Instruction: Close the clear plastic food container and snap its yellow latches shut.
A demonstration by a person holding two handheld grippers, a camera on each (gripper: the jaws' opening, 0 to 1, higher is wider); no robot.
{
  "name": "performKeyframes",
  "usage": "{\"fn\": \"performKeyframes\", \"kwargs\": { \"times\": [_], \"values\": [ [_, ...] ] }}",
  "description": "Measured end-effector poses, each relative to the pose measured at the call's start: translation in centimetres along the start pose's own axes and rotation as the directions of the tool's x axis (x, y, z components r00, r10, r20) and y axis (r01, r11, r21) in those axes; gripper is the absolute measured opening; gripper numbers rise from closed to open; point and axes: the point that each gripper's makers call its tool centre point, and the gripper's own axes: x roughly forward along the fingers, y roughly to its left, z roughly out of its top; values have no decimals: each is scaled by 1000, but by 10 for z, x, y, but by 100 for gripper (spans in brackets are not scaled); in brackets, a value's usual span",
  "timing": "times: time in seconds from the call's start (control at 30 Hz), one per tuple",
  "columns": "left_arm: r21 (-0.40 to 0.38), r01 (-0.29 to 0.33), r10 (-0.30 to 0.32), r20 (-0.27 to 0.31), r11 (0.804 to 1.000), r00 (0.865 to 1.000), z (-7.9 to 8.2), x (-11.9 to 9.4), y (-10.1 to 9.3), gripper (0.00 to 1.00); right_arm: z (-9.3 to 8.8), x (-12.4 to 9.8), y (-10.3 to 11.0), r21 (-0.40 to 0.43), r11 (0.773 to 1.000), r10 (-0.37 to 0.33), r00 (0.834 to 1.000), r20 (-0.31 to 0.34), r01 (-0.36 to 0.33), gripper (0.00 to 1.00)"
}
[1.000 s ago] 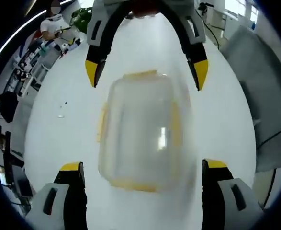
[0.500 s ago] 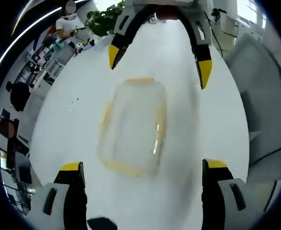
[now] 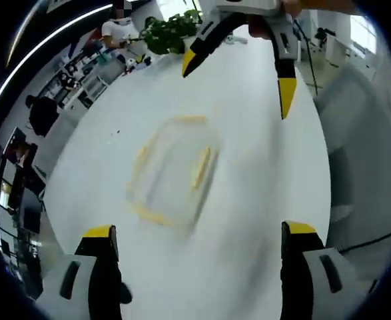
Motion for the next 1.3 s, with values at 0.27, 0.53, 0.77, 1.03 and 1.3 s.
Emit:
{"fn": "performKeyframes", "kwargs": {
  "times": [0.27,0.53,0.77,1.03,1.3],
  "values": [
    [-91,-48,54,61,995,997,6,-20,-18,99,-12,-29,27,26,1000,-18,998,53,16,99],
    [-185,-81,104,120,979,987,4,-42,-44,99,-27,-54,53,95,994,-58,990,127,46,99],
    [-274,-132,178,150,953,973,-7,-63,-63,99,-37,-77,62,156,983,-123,976,179,95,99],
    [-379,-159,239,174,912,955,-18,-89,-77,99,-54,-103,73,204,970,-174,964,202,132,99],
    [-415,-176,271,181,893,945,-23,-104,-94,99,-82,-122,86,232,959,-205,962,182,160,99]
  ]
}}
